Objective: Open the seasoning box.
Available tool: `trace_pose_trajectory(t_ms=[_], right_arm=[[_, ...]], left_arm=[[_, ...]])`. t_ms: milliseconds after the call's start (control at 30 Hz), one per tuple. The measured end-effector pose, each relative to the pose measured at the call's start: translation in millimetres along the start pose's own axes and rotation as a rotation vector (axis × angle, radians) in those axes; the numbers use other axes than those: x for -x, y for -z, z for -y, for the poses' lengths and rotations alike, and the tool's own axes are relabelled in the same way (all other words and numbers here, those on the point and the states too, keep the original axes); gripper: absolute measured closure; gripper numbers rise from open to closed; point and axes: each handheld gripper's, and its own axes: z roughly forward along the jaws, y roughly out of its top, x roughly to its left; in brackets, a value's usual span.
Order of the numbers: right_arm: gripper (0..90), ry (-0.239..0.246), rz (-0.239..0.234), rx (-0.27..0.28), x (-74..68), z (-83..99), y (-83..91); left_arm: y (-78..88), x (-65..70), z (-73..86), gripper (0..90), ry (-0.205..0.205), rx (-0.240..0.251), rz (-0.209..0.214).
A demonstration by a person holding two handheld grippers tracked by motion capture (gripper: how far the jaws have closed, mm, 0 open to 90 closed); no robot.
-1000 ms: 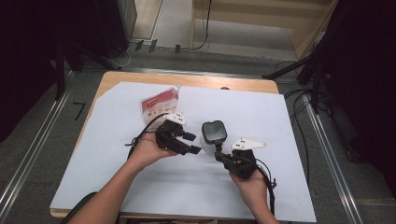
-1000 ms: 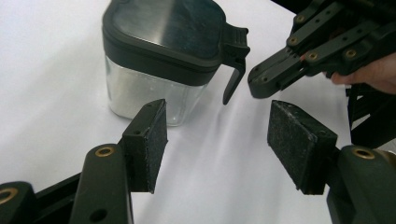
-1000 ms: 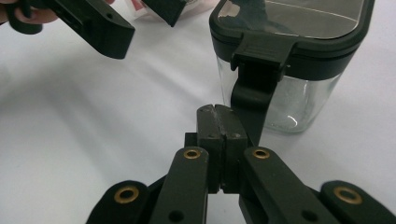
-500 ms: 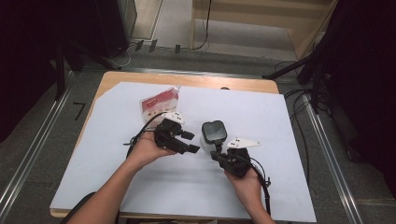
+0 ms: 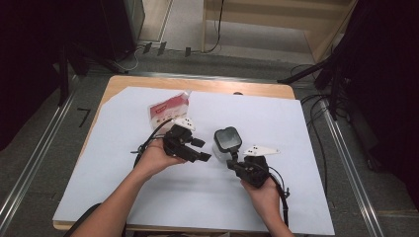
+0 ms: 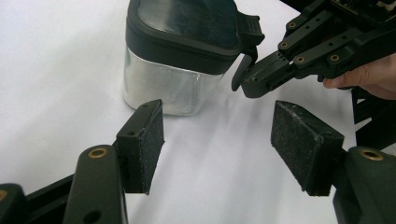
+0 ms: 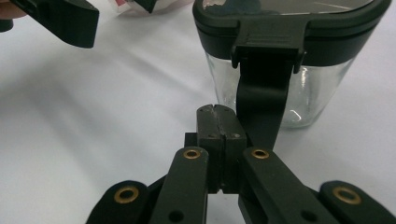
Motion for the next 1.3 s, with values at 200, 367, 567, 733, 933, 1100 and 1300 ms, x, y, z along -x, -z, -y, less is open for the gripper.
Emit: trace_pose_trajectory(t_ms=[200,367,567,733,933,1100,1300], right_arm=[[90.0,0.006,0.01,-0.003,4.9,0.2,2.6],[90.0,-0.007,0.022,-0.004,10.8,0.0,5.0],[90.0,-0.011,0.028,-0.012,17.2,-0.3,4.6],[90.0,-0.037,0.027,-0.016,25.0,-1.4,7.3],[90.0,-0.07,0.021,-0.018,34.1,-3.4,9.8],[90.0,-0.077,0.027,-0.025,43.2,-5.5,11.2],[90.0,-0.099,0.027,-0.019,50.2,-5.6,12.6]], left_arm=[[1.5,-2.5,0.3,34.9,0.003,0.019,-0.006],[2.0,-3.3,0.5,34.3,0.01,0.025,-0.004],[1.3,-3.2,0.1,34.1,0.005,0.026,-0.003],[2.1,-3.2,-0.4,32.3,0.005,0.033,0.002],[1.2,-6.0,-1.3,30.0,0.038,0.059,-0.004],[1.5,-6.8,-1.7,28.2,0.036,0.042,0.03],[-2.7,-4.1,-2.0,30.0,0.015,0.009,0.038]])
